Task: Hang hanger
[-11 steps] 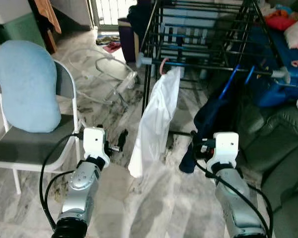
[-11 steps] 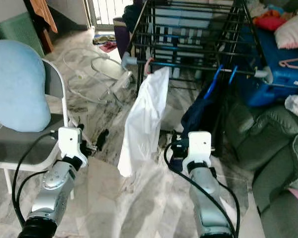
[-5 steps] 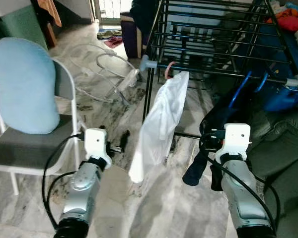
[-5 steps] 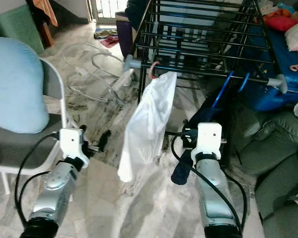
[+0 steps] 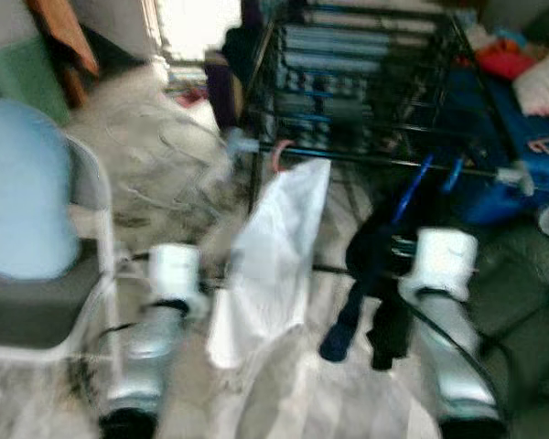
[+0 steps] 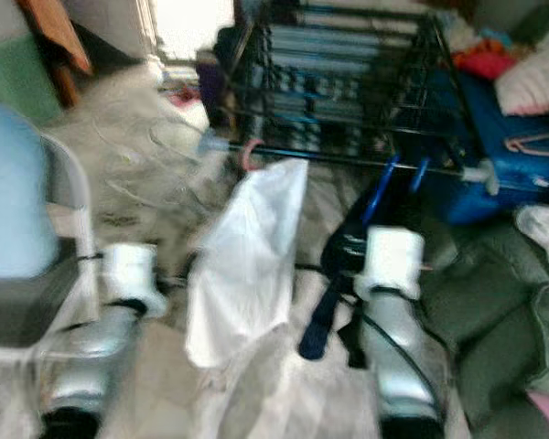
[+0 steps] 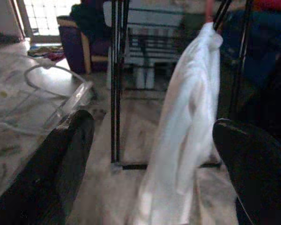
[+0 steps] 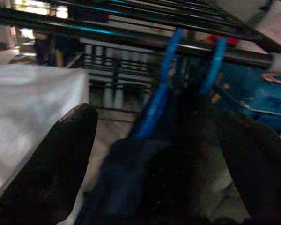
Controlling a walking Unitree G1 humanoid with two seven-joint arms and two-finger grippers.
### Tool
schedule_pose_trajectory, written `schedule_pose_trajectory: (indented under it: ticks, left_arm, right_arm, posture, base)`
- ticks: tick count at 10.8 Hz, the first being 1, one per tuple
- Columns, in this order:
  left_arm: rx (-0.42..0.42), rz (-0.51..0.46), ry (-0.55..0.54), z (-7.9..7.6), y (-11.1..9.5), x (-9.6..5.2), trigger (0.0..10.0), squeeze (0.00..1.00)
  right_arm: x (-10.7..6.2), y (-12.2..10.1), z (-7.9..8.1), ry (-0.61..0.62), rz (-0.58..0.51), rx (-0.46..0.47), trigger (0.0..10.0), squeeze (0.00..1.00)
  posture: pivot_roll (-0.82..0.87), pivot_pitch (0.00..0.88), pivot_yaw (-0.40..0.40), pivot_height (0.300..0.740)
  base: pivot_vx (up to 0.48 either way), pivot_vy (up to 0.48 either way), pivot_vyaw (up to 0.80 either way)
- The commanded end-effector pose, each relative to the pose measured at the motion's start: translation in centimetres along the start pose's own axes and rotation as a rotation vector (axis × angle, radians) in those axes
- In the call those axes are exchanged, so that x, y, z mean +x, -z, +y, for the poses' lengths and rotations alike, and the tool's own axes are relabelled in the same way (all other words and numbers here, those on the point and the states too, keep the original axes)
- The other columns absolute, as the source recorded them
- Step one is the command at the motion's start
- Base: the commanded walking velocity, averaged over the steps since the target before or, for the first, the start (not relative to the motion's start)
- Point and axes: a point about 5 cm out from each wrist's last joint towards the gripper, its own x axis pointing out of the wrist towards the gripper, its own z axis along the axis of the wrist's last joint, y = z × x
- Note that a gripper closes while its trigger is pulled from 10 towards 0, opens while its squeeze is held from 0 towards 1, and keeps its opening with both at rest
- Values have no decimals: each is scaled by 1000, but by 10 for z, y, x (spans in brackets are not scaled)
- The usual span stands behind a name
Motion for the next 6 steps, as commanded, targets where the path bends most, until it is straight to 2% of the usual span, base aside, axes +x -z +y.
schedule_pose_trajectory:
  ticks: [1,2,6]
  left_arm:
    - [-13,-10,38,-12,-2,5,10000,0]
    - [-13,-8,35,-12,-2,5,10000,0]
    - [-2,18,14,-10,2,3,10000,0]
  right_arm:
    - [0,5,-14,43,21,-10,10000,0]
    - [2,4,-13,25,23,-3,10000,0]
    - [16,-1,3,-92,34,71,10000,0]
  posture:
    - [-121,21,-26,740]
    - [-119,20,-27,740]
    - [-114,30,-19,740]
  base:
    - [352,0,0]
    - [315,0,0]
    - [0,0,0]
